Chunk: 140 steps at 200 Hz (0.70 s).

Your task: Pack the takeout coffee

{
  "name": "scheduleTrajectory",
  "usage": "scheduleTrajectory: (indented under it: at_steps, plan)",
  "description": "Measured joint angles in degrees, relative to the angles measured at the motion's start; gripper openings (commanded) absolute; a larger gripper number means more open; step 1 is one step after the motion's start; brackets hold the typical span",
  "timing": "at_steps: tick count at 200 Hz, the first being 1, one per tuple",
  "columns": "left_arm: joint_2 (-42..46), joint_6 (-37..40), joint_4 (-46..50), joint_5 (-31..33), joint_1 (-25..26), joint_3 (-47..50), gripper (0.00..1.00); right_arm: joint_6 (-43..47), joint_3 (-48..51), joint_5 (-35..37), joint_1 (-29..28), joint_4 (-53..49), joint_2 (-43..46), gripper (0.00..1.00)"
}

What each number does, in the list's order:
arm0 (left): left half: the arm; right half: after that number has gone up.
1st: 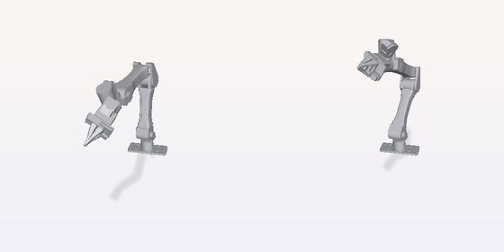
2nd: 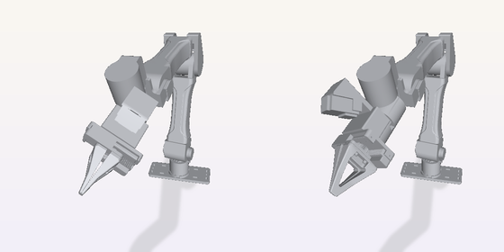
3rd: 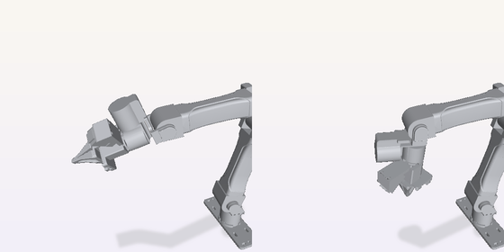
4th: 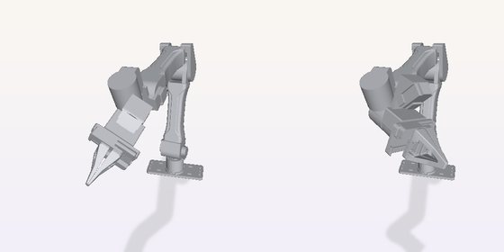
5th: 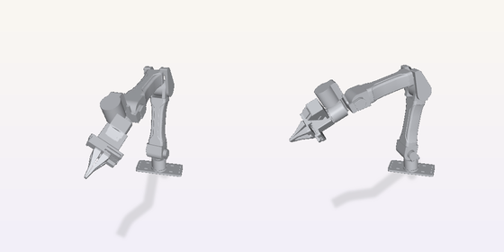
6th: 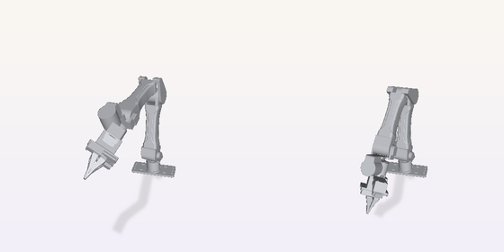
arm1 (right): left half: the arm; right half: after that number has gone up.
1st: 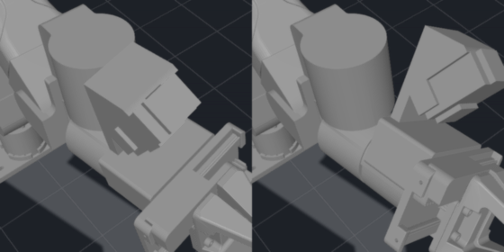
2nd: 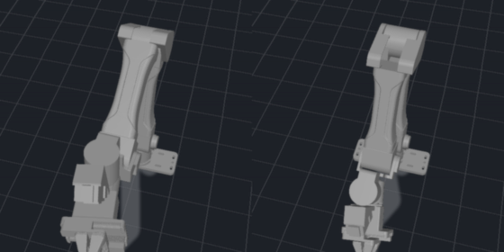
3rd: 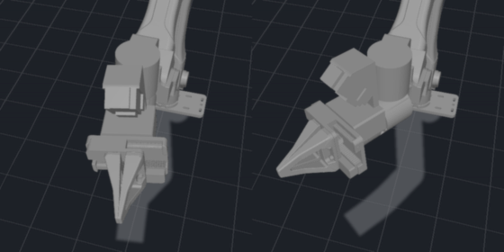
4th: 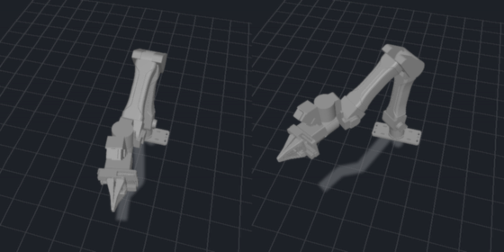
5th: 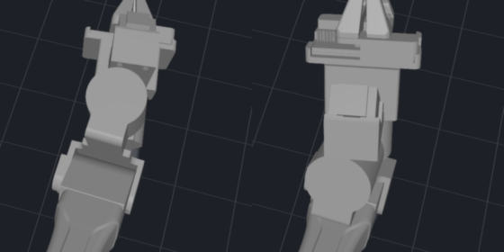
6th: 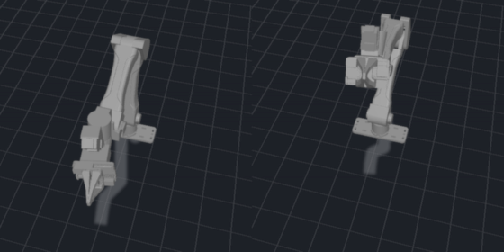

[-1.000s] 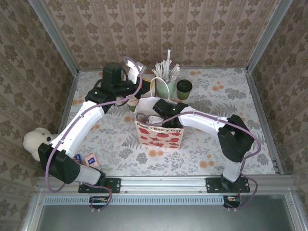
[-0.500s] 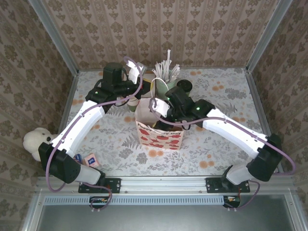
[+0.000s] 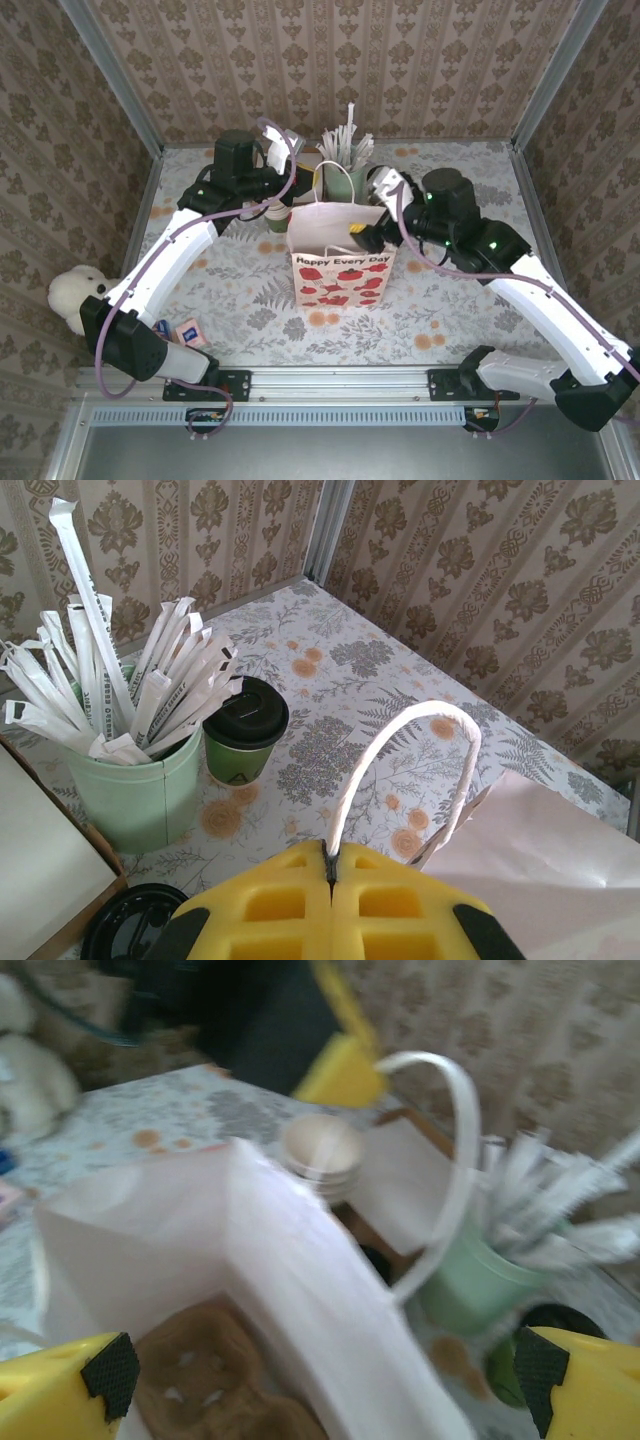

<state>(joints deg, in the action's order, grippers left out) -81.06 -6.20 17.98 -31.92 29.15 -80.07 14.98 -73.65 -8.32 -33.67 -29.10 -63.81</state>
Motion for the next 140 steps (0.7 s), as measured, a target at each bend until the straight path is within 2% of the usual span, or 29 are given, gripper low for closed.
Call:
scheduleTrajectory:
  at_steps: [42, 95, 140]
  plan:
    - [0.0, 0.0, -0.02, -0.87, 0.0, 0.0, 0.0, 0.0, -0.87, -0.74, 6.8, -4.46, -3.91, 0.95]
    - [0.0, 0.0, -0.02, -1.75, 0.0, 0.0, 0.0, 4.17, -7.69, -4.98, 8.46, -9.38, -13.79, 0.89]
    - [-0.24, -0.02, -0.04, -2.89, 0.0, -0.02, 0.0, 9.53, -17.94, -9.79, 9.6, -14.95, -24.98, 0.83]
